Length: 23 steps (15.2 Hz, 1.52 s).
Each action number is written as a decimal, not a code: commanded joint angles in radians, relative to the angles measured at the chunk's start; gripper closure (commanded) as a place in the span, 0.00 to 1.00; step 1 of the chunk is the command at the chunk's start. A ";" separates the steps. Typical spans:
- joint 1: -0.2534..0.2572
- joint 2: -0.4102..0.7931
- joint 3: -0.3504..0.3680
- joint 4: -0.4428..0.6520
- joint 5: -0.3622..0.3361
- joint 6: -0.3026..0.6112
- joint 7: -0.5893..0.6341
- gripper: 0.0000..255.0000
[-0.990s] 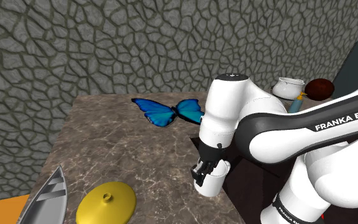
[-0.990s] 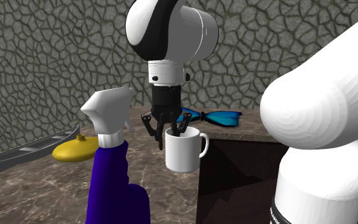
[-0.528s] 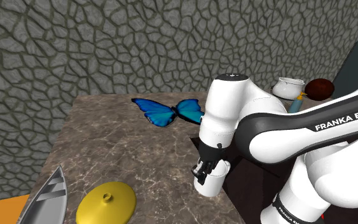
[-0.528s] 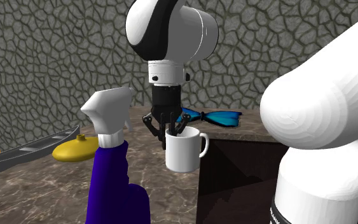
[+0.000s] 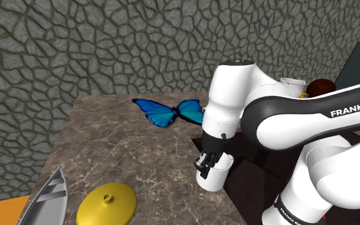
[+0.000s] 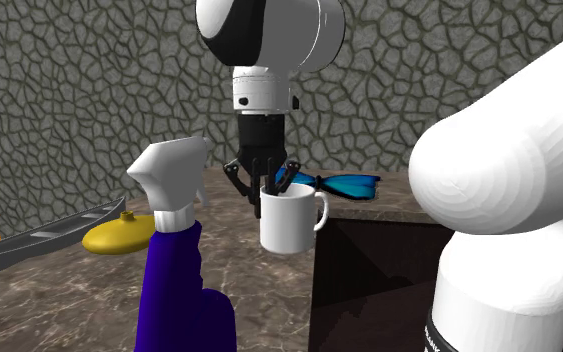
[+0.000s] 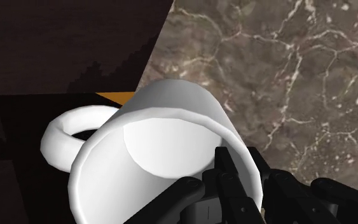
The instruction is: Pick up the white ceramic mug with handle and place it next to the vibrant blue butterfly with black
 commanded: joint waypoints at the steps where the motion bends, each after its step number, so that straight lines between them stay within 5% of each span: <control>1: 0.000 -0.017 -0.009 0.018 -0.007 -0.036 0.002 1.00; 23: -0.025 -0.093 -0.094 0.269 -0.081 -0.360 0.008 1.00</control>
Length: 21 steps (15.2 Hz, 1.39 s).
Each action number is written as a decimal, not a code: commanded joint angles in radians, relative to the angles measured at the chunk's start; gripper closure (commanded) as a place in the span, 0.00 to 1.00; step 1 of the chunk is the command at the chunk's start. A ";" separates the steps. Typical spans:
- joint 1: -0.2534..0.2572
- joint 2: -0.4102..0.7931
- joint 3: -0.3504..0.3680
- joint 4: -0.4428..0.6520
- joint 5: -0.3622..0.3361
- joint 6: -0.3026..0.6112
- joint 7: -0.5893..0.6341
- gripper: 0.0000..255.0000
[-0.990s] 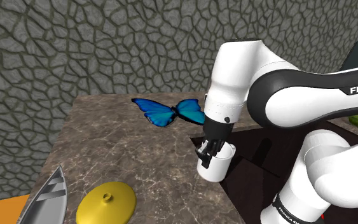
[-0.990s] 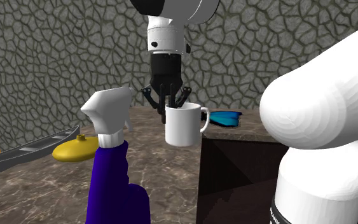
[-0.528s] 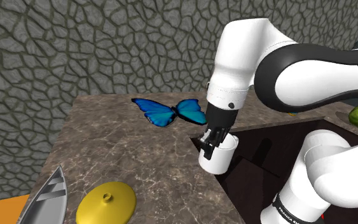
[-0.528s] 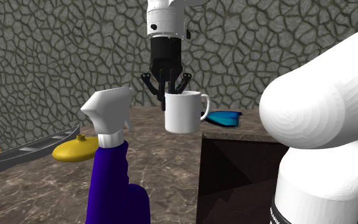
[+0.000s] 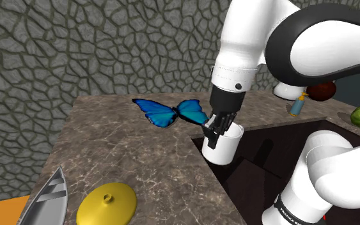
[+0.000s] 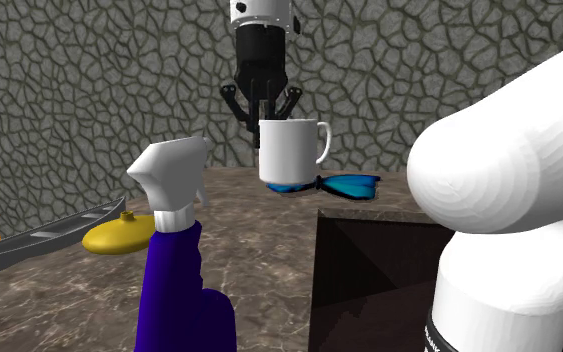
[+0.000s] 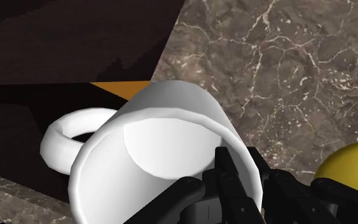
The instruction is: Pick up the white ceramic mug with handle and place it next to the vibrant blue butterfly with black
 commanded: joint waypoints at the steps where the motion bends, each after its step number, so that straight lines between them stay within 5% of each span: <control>1: -0.003 0.003 -0.005 0.028 -0.005 -0.024 0.002 1.00; 3: -0.005 0.004 -0.010 0.051 -0.010 -0.047 0.002 1.00; 12: -0.121 0.367 0.002 0.254 -0.102 0.110 -0.038 1.00; 21: -0.190 0.732 0.019 0.553 -0.232 0.159 -0.020 1.00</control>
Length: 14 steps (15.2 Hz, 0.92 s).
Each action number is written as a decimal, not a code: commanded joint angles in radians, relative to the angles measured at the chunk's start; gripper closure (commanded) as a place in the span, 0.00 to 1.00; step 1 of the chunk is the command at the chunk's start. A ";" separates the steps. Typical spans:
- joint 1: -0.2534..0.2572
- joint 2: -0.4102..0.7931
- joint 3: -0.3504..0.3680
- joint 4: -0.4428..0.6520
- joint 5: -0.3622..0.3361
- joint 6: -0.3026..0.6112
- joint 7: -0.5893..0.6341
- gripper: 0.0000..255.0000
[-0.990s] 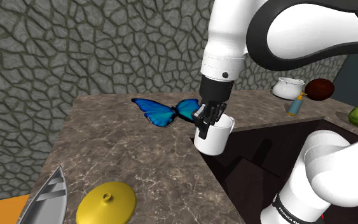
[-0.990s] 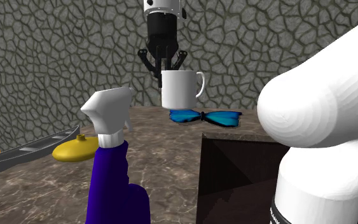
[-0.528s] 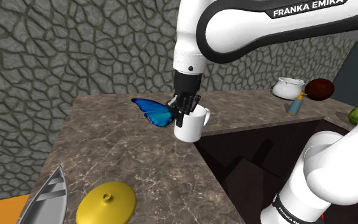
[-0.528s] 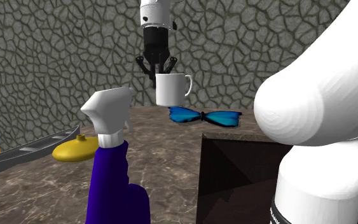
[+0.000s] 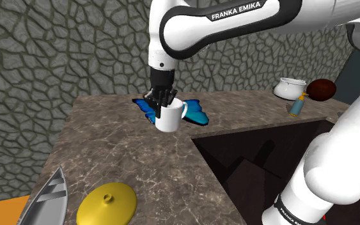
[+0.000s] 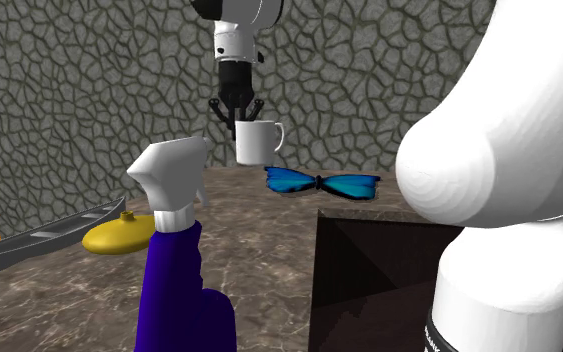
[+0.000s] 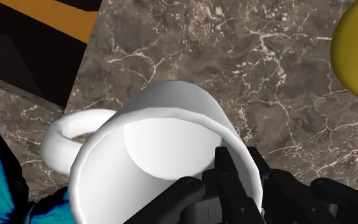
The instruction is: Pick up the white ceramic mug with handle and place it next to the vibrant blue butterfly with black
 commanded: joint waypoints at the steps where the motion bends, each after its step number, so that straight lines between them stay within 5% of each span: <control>1: -0.009 0.083 0.002 0.074 -0.033 0.004 0.007 1.00; 8: 0.000 0.378 -0.009 0.401 -0.145 -0.049 0.029 1.00; 14: 0.052 0.664 -0.036 0.793 -0.227 -0.166 0.024 1.00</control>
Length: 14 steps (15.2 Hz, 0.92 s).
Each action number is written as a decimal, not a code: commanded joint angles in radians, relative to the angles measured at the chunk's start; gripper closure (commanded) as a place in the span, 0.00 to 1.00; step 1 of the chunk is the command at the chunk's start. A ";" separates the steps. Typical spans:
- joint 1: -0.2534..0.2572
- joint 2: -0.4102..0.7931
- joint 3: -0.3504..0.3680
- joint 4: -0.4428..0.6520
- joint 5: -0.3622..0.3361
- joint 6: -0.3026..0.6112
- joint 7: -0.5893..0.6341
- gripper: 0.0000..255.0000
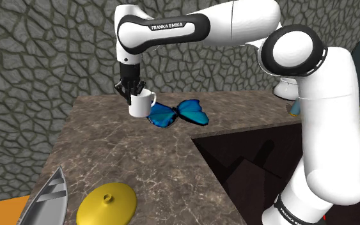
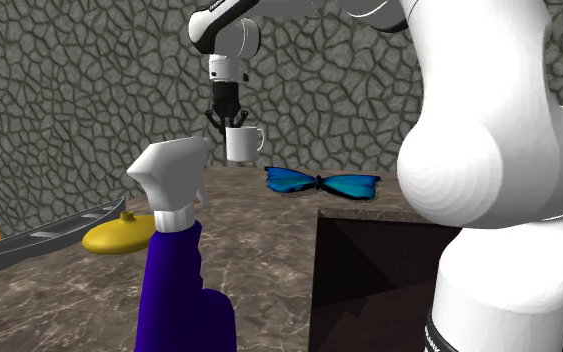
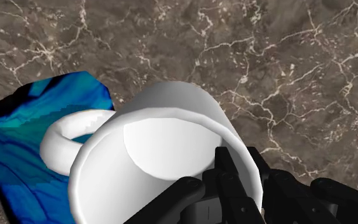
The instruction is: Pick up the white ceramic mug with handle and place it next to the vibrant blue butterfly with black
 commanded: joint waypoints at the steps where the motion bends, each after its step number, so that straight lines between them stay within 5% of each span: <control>1: 0.027 0.117 -0.012 0.169 -0.028 -0.054 -0.006 1.00; 5: 0.104 0.377 -0.044 0.603 -0.069 -0.221 -0.041 1.00; 14: 0.068 0.326 -0.038 0.387 -0.065 -0.061 -0.024 1.00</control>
